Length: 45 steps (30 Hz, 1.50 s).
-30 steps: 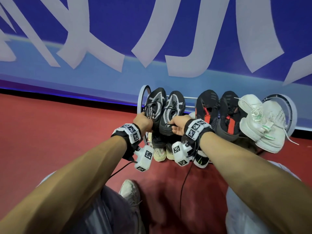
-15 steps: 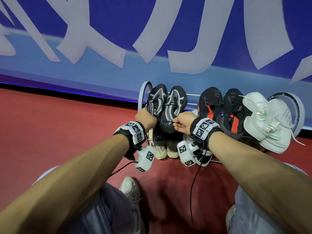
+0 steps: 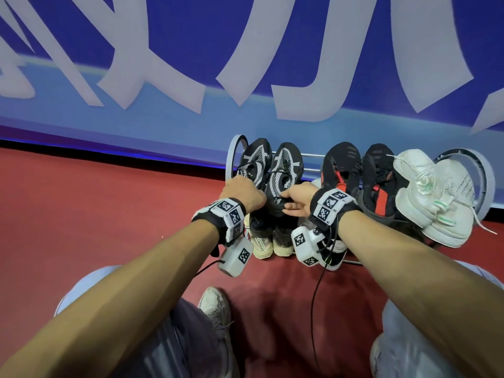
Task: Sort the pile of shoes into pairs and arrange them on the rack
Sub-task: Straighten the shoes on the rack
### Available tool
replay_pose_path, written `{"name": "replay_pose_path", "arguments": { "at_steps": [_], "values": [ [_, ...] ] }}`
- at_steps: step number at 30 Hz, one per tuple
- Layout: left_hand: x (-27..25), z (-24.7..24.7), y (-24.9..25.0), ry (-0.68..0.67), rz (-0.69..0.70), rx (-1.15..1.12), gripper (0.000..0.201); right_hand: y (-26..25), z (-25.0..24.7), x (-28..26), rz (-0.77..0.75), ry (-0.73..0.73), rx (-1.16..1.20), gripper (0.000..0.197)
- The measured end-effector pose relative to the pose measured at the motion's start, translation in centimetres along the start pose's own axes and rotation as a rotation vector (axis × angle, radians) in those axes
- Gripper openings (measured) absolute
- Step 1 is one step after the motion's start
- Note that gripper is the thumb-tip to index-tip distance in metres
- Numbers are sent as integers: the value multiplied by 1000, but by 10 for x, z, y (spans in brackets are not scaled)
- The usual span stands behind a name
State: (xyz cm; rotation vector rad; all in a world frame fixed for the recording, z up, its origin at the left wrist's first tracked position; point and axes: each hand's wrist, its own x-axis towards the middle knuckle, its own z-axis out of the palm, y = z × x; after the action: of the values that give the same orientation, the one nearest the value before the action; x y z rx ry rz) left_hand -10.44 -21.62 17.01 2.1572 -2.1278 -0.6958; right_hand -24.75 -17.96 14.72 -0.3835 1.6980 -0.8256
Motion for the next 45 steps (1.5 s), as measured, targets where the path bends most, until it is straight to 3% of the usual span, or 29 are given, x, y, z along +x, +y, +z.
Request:
{"name": "replay_pose_path", "arguments": {
  "at_steps": [2, 5, 8, 12, 22, 25, 28, 30, 33, 37, 40, 45],
  "values": [
    [-7, -1, 9, 99, 82, 53, 62, -4, -9, -6, -49, -27, -43, 22],
    [-14, -2, 21, 187, 295, 56, 53, -13, -27, -15, -285, 65, -314, 28],
    [-24, -4, 37, 198, 448, -5, 44, -18, -58, -26, -477, 243, -565, 35],
    [-34, 2, 63, 138, 567, -80, 39, -10, -104, -33, -511, 384, -771, 35],
    [-38, 49, 133, -300, 463, -115, 43, 18, -163, -41, -322, 475, -1138, 49],
    [-35, 63, 143, -330, 404, -123, 48, 23, -172, -45, -311, 473, -1195, 49],
    [-26, 80, 148, -307, 277, -175, 79, 25, -174, -48, -312, 457, -1264, 36],
    [-23, 87, 148, -287, 237, -184, 91, 26, -171, -47, -296, 461, -1338, 42],
    [-29, 82, 144, -230, 267, -161, 71, 28, -166, -43, -311, 452, -1448, 50],
    [-25, 78, 134, -275, 358, -137, 31, 36, -157, -39, -310, 457, -1520, 52],
    [-32, 68, 127, -284, 386, -133, 22, 32, -153, -37, -283, 409, -1493, 42],
    [-39, 59, 125, -261, 395, -168, 18, 29, -154, -35, -276, 408, -1250, 43]
  ]
}}
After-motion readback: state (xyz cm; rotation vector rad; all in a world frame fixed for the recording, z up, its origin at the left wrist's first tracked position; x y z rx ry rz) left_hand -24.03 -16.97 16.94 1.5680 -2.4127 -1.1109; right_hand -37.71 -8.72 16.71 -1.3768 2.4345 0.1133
